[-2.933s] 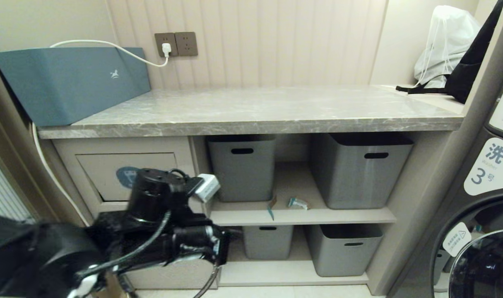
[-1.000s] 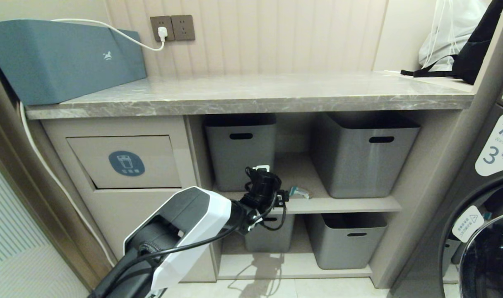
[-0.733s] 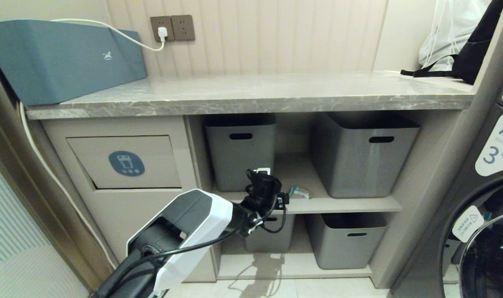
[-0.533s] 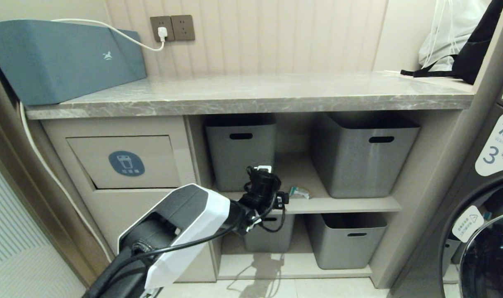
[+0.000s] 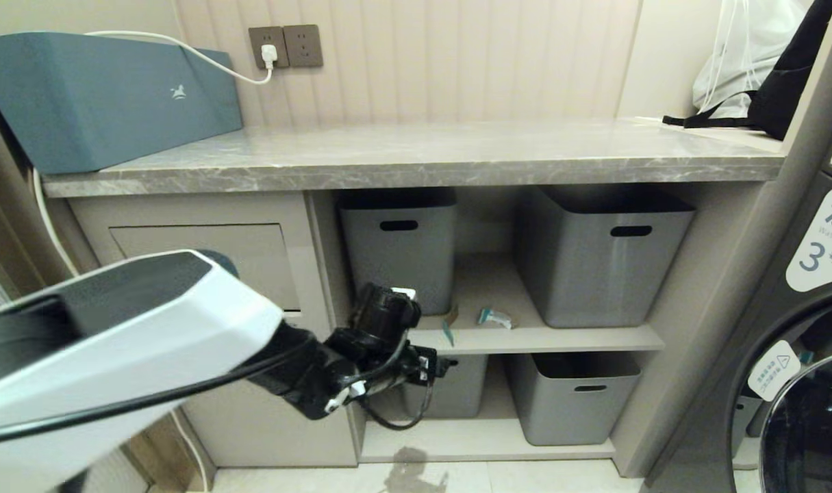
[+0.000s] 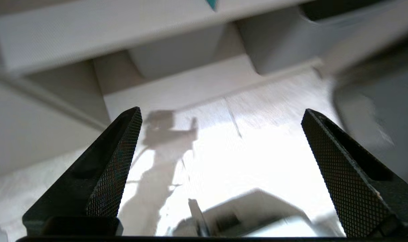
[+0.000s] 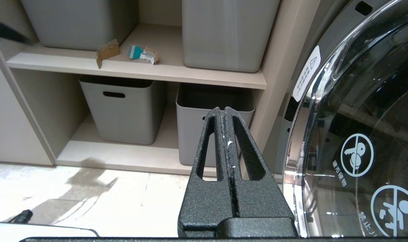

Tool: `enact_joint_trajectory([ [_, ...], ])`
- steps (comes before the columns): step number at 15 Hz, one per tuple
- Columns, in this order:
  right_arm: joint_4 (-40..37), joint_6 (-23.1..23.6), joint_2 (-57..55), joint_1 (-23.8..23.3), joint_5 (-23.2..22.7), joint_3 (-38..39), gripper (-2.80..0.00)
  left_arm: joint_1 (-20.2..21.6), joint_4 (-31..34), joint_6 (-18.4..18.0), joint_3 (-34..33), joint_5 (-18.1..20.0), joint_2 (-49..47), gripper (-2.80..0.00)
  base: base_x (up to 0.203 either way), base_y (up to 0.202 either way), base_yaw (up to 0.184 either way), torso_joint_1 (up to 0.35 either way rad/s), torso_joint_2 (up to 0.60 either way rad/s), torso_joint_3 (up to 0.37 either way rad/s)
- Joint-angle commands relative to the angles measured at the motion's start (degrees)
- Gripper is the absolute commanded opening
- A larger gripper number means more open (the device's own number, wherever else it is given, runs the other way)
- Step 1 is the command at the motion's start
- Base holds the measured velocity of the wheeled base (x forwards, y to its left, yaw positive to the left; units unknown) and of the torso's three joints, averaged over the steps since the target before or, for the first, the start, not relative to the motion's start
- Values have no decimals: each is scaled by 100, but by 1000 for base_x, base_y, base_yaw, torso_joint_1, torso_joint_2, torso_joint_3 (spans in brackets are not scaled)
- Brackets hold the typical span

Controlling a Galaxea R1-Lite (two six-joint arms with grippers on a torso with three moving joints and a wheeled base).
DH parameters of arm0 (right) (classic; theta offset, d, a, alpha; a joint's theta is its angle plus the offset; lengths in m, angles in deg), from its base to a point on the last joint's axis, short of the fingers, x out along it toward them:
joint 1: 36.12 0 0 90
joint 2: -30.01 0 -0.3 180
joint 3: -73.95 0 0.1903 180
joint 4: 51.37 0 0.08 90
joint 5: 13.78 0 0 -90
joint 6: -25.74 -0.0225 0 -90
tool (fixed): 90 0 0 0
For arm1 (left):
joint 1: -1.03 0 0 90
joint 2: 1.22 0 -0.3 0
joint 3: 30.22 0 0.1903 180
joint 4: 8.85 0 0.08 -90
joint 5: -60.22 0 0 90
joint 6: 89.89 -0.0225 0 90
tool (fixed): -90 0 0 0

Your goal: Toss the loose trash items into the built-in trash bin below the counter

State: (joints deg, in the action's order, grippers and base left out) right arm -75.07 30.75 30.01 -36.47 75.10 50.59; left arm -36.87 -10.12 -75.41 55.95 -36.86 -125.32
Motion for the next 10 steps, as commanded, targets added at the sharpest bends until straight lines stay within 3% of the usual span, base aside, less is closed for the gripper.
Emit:
enact_joint_trajectory([
  [1,7,-20,-9,0,-2,0,-280,54,-14,48,-902,155,1597,0,0,0,0,0,0,0],
  [6,7,-35,-9,0,-2,0,-280,1024,69,148,-2637,824,4297,0,0,0,0,0,0,0],
  [8,7,-26,-9,0,-2,0,-280,1308,267,-82,-3166,901,5186,0,0,0,0,0,0,0],
  [10,7,-26,-9,0,-2,0,-280,1421,675,-681,-3613,908,6030,0,0,0,0,0,0,0],
])
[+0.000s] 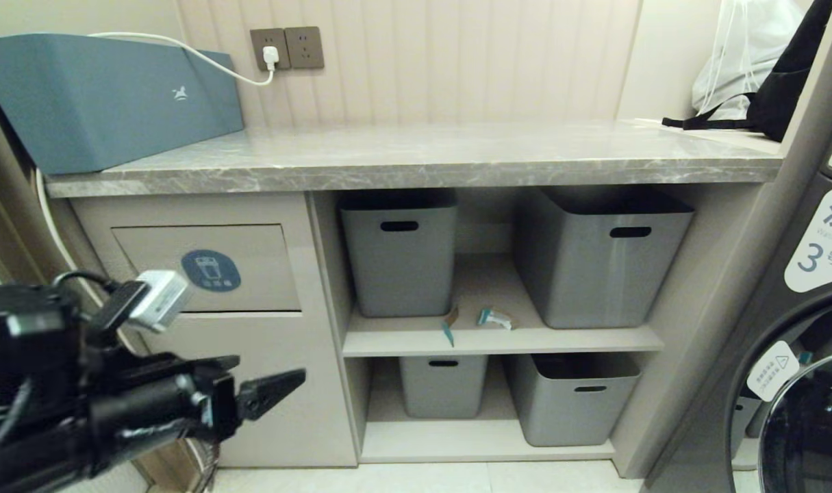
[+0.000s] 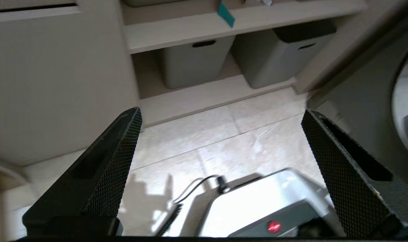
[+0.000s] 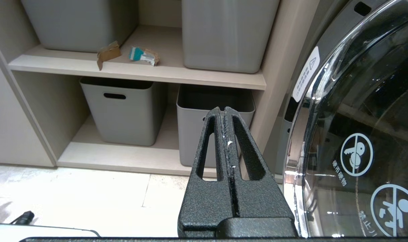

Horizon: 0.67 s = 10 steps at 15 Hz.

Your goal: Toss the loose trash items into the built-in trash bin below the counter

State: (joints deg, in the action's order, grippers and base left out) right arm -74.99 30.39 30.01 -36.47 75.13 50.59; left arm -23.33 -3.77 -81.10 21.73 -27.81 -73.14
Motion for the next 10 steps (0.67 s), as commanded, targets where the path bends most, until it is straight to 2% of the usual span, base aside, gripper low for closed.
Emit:
enact_joint_trajectory([
  [1,-2,0,-9,0,-5,0,-280,92,328,-304,-314,-15,1165,0,0,0,0,0,0,0],
  [3,-2,7,-9,0,-5,0,-280,117,1268,-492,-442,-33,1942,0,0,0,0,0,0,0],
  [6,-2,0,-9,0,-5,0,-280,104,2785,-564,-585,4,3103,0,0,0,0,0,0,0],
  [10,-2,0,-9,0,-5,0,-280,104,4004,-576,-610,6,4069,0,0,0,0,0,0,0],
])
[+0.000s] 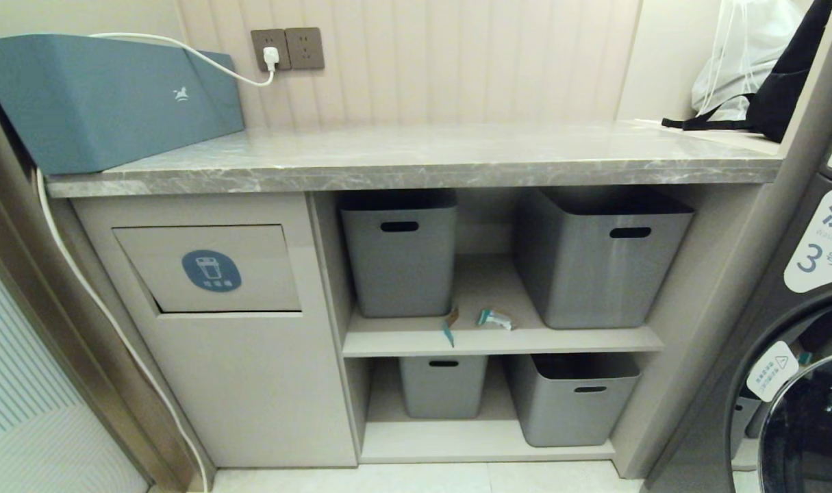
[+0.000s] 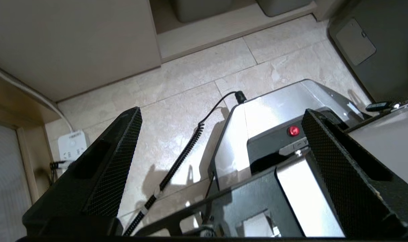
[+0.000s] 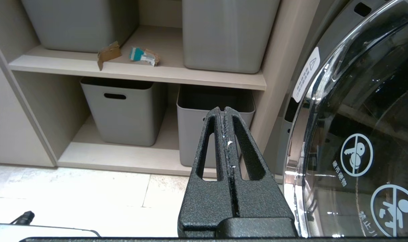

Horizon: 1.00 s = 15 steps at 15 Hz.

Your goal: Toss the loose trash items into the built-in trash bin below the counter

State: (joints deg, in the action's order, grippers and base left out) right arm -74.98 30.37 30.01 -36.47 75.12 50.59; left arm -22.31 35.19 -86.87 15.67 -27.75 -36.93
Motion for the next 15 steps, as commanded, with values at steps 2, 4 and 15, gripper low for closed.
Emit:
enact_joint_trajectory([
  [2,-2,3,-9,0,-4,0,-280,20,487,69,6,-9,768,0,0,0,0,0,0,0],
  [4,-2,3,-9,0,-4,0,-280,23,612,84,-1,-10,853,0,102,0,0,-2,-4,2],
  [15,-2,3,-9,0,-4,0,-280,-147,162,50,-21,1354,-114,0,113,0,0,3,2,2],
])
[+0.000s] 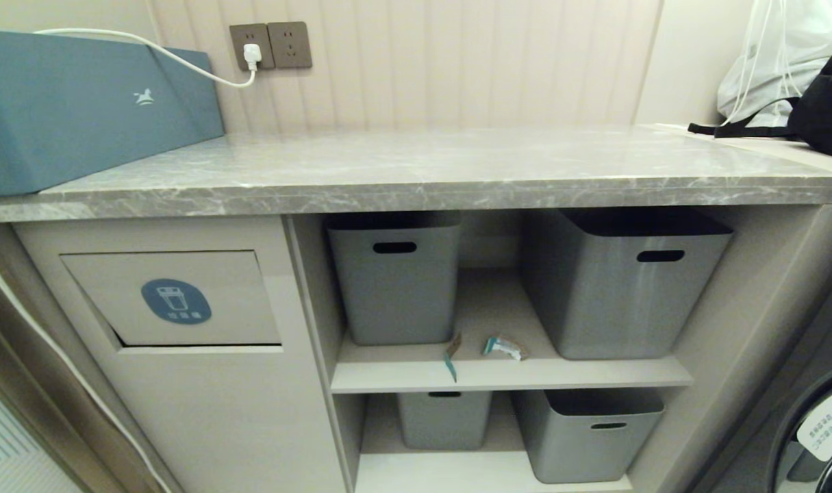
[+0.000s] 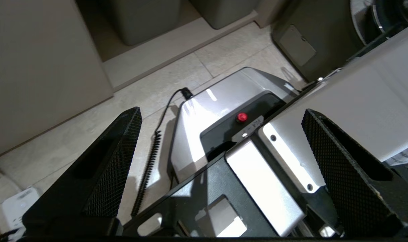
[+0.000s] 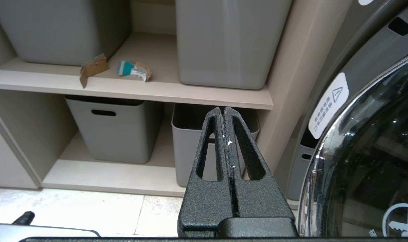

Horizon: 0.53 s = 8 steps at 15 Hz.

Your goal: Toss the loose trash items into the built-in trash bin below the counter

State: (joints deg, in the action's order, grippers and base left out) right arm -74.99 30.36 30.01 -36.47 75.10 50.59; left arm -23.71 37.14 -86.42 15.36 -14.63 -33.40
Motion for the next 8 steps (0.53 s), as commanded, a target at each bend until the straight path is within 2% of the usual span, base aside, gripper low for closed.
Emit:
enact_joint_trajectory([
  [1,-1,4,-9,0,-2,0,-280,-16,-332,2,19,154,-914,0,0,0,0,0,0,0],
  [3,-1,4,-9,0,-2,0,-280,-163,-1103,11,102,264,-2054,0,0,0,0,0,0,0],
  [5,-1,4,-9,0,-2,0,-280,-468,-1759,102,338,156,-3286,0,0,0,0,0,0,0],
  [7,-1,4,-9,0,-2,0,-280,-1079,-2254,528,833,-320,-4505,0,0,0,0,0,0,0],
  [8,-1,4,-9,0,-2,0,-280,-1430,-2393,948,1246,-624,-5104,0,0,0,0,0,0,0],
])
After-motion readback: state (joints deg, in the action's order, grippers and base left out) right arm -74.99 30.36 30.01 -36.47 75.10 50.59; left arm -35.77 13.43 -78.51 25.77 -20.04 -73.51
